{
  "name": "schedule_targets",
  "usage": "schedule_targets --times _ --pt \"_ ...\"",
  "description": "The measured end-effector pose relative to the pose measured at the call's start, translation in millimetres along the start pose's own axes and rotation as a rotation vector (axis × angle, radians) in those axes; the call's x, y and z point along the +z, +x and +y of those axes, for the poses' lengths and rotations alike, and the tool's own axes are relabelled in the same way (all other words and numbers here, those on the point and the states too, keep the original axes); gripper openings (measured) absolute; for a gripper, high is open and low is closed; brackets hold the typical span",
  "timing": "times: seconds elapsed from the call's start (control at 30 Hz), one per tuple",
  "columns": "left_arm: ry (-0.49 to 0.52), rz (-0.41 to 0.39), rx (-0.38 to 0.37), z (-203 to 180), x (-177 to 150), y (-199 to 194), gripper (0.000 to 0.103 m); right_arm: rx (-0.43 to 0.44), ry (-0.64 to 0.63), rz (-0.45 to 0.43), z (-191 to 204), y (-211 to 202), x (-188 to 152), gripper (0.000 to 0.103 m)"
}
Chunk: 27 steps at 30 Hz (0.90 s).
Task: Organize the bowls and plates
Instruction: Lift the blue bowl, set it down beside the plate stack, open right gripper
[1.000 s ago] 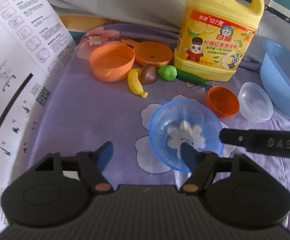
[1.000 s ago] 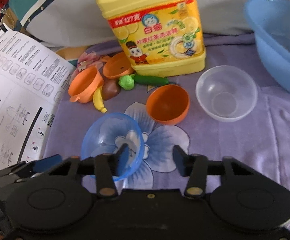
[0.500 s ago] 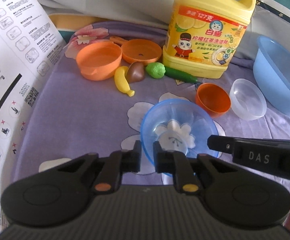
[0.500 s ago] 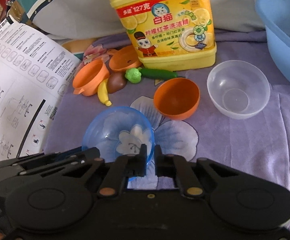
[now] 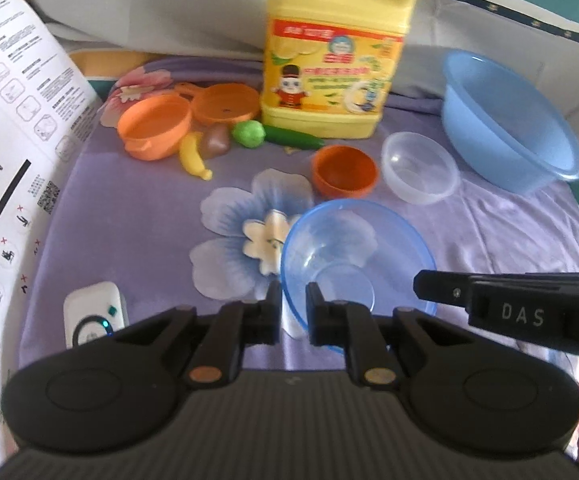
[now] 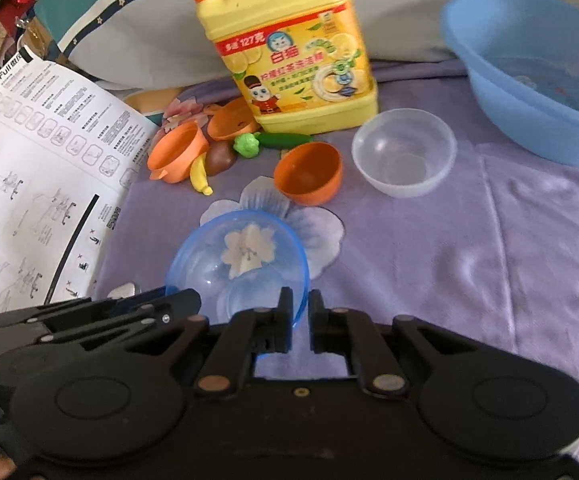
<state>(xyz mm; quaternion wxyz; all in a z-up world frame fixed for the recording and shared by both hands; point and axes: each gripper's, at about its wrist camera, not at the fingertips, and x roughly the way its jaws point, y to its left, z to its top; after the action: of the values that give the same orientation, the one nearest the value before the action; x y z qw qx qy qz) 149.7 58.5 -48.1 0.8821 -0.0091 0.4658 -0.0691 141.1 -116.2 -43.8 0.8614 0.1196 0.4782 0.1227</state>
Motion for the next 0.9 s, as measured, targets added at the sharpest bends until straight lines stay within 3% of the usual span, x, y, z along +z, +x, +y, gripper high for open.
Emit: schedule_targets --times 0.47,0.9 --pt "0.094 0.048 -0.053 -41.9 -61.0 -52.6 0.012 -0.017 -0.025 -0.003 -18.1 -79.9 -65.7 0.008" --pt "0.139 0.123 -0.103 -68.2 -118.7 -65.9 0.014 -0.045 -0.023 0.040 -37.5 -106.2 -124.0 0.008"
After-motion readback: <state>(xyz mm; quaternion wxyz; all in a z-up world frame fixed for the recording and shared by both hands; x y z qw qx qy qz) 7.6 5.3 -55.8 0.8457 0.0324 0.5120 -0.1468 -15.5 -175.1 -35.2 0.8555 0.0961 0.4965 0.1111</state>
